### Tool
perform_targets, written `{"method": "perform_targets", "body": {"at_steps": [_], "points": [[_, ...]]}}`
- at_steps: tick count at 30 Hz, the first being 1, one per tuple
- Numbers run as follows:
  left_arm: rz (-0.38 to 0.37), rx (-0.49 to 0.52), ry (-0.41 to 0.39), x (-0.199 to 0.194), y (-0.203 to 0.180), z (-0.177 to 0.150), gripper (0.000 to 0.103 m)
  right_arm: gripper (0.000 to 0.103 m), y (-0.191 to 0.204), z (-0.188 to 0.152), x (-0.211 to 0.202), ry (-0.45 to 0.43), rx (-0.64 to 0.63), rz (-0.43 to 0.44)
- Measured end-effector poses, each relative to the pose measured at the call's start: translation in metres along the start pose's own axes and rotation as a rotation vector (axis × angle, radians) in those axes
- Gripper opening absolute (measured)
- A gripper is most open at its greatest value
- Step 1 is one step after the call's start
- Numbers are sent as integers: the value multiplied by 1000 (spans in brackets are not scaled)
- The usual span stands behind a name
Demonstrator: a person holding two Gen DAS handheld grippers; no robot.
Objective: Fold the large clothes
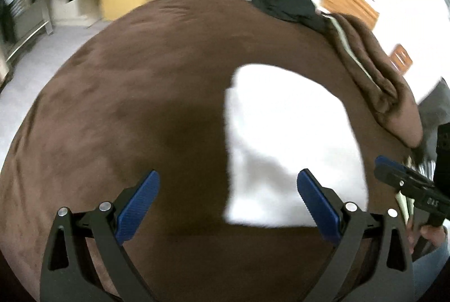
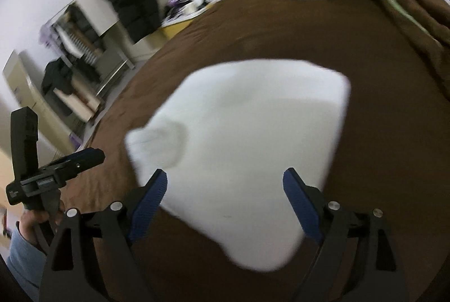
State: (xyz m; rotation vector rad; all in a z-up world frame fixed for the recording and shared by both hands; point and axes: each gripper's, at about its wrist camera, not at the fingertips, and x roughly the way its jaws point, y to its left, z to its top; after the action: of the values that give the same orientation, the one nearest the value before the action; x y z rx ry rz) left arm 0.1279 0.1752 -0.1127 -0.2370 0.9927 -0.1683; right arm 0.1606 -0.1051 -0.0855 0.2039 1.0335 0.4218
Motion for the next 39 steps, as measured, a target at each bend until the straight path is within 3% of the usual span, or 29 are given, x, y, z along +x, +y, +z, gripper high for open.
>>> {"method": "perform_targets", "body": {"at_steps": [7,12,14,16,21,28,35,39], "points": [[-7,310,67,41,-69,22,87,84,-32,-8,-1,-6,66,-38],[55,373,179,70,-82,21,84,84,-31,-13,11,30,21,-46],[67,369,192,74,-82,17,81,84,-30,-16,17,47,9,-41],[78,345,200,74,-80,13,60,85,-30,-19,23,63,4,-40],[73,237,166,67,-67,5,40,87,-31,-26,31,92,35,-31],[83,174,68,38,-71,-11,37,88,-23,-23,28,102,19,-80],[76,94,86,29,-56,-23,37,88,-11,-27,24,141,-54,-135],[81,51,116,39,-45,-35,38,86,-17,-42,33,192,-32,-117]]}}
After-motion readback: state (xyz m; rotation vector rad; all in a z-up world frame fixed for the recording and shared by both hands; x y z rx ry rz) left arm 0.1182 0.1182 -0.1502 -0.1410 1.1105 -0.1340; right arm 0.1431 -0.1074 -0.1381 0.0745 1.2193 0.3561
